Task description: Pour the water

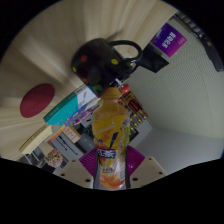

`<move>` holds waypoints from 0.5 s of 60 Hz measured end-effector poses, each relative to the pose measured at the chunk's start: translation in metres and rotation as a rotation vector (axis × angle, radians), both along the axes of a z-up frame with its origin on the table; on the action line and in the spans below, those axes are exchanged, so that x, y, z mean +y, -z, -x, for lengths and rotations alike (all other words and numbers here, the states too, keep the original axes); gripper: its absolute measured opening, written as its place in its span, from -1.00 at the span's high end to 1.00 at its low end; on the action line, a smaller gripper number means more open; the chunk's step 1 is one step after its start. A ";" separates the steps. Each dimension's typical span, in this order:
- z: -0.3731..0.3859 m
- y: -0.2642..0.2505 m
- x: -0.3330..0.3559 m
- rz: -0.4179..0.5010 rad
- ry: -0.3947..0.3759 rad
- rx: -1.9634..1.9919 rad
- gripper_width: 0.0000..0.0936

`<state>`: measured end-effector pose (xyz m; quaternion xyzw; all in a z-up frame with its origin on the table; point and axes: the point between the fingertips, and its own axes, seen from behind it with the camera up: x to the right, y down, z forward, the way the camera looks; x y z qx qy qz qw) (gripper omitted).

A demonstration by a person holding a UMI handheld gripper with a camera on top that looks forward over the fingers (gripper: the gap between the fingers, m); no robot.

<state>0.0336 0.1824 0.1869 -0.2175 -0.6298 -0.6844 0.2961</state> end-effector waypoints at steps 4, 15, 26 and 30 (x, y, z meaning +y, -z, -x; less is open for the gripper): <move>0.000 0.002 -0.001 0.000 -0.005 -0.004 0.23; 0.000 -0.009 -0.001 -0.020 -0.020 0.039 0.24; -0.031 -0.041 -0.010 -0.055 -0.044 0.762 0.23; -0.040 -0.030 -0.003 0.020 -0.037 1.252 0.24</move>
